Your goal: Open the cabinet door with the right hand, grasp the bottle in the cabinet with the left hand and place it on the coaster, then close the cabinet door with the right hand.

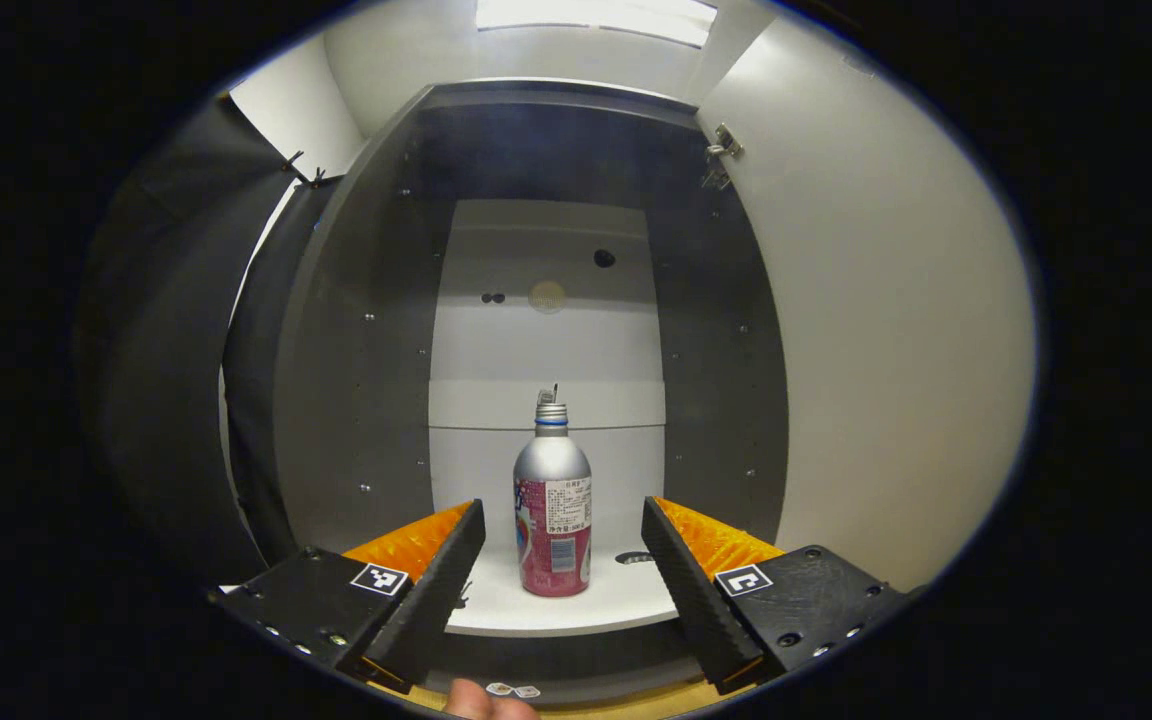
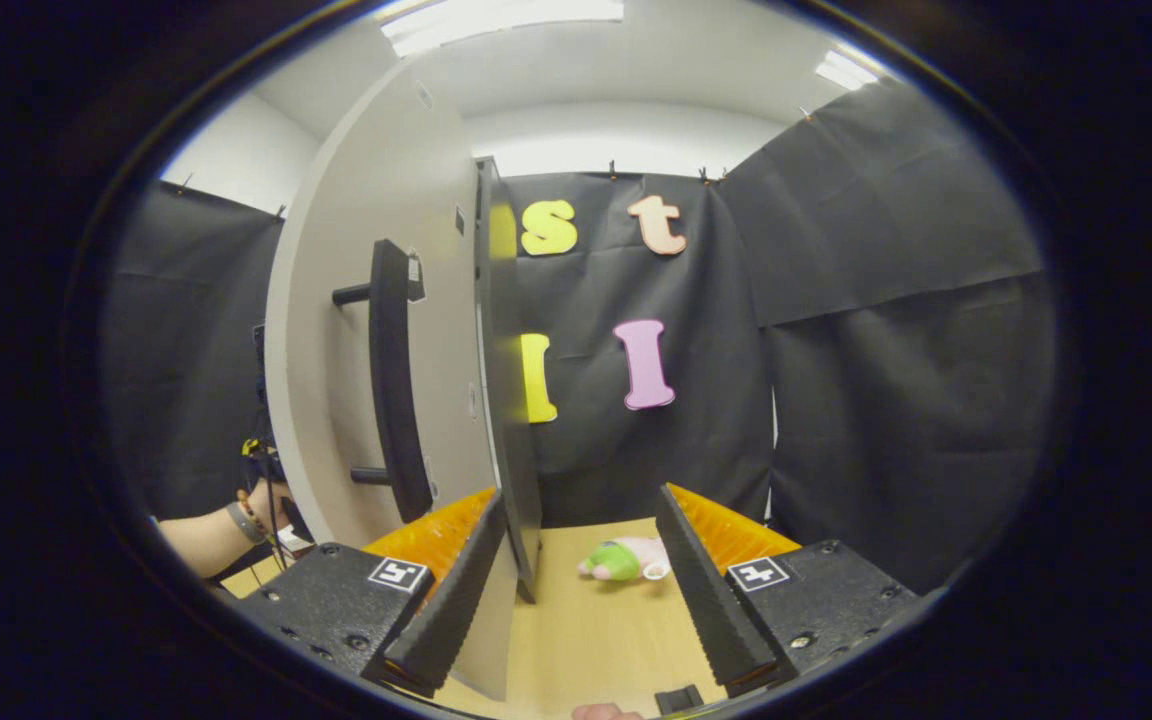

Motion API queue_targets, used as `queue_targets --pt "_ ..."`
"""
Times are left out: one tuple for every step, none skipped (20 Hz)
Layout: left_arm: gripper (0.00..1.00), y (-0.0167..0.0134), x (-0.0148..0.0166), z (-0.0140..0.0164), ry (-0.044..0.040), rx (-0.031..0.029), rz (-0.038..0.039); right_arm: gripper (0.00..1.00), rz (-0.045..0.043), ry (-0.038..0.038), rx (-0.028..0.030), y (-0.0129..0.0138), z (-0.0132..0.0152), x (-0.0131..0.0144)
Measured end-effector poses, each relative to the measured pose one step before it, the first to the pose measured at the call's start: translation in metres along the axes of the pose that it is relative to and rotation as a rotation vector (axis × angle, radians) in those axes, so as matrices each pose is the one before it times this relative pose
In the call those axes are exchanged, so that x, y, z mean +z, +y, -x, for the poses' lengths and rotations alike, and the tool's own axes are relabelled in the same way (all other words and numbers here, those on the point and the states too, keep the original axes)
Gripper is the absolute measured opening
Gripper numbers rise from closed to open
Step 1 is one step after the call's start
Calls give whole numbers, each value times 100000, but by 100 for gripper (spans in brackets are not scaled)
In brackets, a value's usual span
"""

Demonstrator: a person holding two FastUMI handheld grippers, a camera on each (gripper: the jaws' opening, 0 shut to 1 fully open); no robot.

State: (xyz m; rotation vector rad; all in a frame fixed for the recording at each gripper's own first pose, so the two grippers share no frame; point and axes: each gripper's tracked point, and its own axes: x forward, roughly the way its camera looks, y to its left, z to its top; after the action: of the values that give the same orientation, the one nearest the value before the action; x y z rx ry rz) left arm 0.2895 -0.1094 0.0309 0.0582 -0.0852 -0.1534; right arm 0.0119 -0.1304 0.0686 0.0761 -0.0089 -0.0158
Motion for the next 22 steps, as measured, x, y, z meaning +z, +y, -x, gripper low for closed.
queue_targets --pt "95 27 -155 -956 424 -304 33 94 -227 124 -421 -137 -33 -39" --pt "96 127 -108 -804 679 33 -181 94 -374 139 -563 -136 -55 -46" --pt "95 190 -54 -705 794 674 -279 94 -425 280 -364 -50 -101 -129" --pt "95 187 -208 -663 547 215 -89 94 -402 328 -331 -65 -190 -10" --pt "95 227 -146 -768 80 330 -306 94 -349 141 156 -46 -179 -54" --pt "95 198 -250 -651 363 -11 -192 94 -598 48 299 36 -190 47" --pt "95 150 -157 -572 207 -77 226 94 -760 -23 518 113 -161 56" --pt "95 85 -33 -641 -176 -166 343 94 -692 -208 34 -25 -138 104" --pt "95 72 -92 -467 55 137 54 94 -292 -76 -296 -122 -149 31" --pt "95 43 -28 -338 34 189 -65 94 40 13 -552 -166 -194 44" --pt "95 -82 -61 -409 -195 -330 -150 94 39 -93 -318 -129 -147 37" --pt "95 -171 -223 -314 293 -568 -44 94 -46 8 -58 -5 -157 49" --pt "95 -86 -101 -272 -34 57 -64 94 -100 -16 79 19 -72 -32" --pt "95 -66 -150 -284 240 112 -250 94 -114 -65 43 47 -53 30" --pt "100 -44 -124 -226 346 211 -331 94 -54 20 61 -91 -65 -69" --pt "100 -131 -56 -174 -145 -58 -202 94 35 -21 -128 -41 -67 11" --pt "95 -24 94 -108 -278 334 -209 94 -22 -83 -115 -143 -46 -26" --pt "95 151 22 -122 -389 805 -103 94 -67 172 -31 -52 16 -76" --pt "82 193 84 -179 -534 612 292 94 -114 138 54 -37 -58 -101" --pt "81 -53 -71 52 475 -589 880 94 -127 230 42 -9 -105 -47" --pt "80 -129 68 -27 25 -1073 870 94 -229 83 75 3 -68 -55" --pt "79 -131 99 146 122 -816 584 94 -234 -18 364 101 -100 12"
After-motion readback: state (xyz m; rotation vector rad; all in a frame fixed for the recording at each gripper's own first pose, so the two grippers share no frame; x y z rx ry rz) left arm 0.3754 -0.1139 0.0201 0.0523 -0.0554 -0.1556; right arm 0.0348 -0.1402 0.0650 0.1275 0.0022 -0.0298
